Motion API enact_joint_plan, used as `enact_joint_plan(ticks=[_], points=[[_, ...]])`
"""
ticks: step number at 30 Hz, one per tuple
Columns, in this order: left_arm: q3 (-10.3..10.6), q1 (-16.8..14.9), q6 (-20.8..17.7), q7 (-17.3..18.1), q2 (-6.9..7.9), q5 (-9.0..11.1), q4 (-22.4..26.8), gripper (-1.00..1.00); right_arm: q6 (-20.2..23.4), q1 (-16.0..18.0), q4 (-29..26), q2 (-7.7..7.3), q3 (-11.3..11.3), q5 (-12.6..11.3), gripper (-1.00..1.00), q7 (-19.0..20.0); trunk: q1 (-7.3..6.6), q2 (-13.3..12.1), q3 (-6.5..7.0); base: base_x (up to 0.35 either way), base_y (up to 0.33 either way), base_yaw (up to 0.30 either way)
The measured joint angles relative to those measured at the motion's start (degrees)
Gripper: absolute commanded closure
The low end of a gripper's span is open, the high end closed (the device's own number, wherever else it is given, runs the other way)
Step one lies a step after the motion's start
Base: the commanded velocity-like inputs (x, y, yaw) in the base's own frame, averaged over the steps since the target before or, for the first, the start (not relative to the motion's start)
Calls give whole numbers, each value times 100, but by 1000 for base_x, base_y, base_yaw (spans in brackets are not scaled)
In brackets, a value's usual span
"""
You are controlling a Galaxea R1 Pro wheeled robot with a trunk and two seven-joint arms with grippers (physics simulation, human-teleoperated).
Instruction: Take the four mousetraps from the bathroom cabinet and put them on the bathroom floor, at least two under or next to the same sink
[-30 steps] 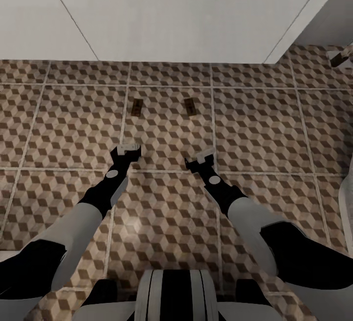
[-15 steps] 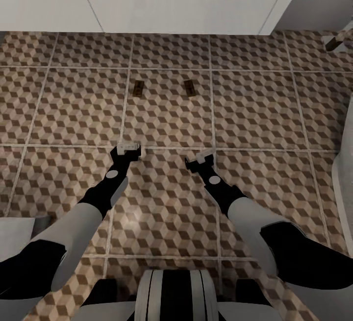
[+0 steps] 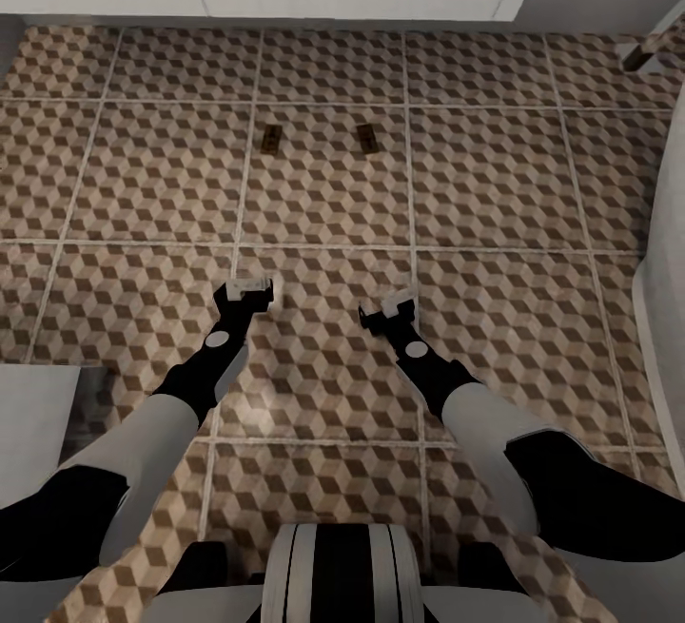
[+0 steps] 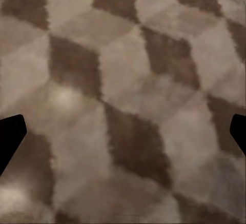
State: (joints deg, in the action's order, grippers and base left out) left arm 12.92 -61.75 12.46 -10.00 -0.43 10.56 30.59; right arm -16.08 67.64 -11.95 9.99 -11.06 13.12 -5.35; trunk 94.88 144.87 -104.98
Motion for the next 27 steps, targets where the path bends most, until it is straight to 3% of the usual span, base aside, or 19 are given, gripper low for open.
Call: enact_joint_plan(ticks=[27], points=[[5, 9, -22, -10, -4, 2, 17, -100, 7, 0, 8, 0, 0, -4, -100, 0, -2, 0, 0, -21, 0, 0]])
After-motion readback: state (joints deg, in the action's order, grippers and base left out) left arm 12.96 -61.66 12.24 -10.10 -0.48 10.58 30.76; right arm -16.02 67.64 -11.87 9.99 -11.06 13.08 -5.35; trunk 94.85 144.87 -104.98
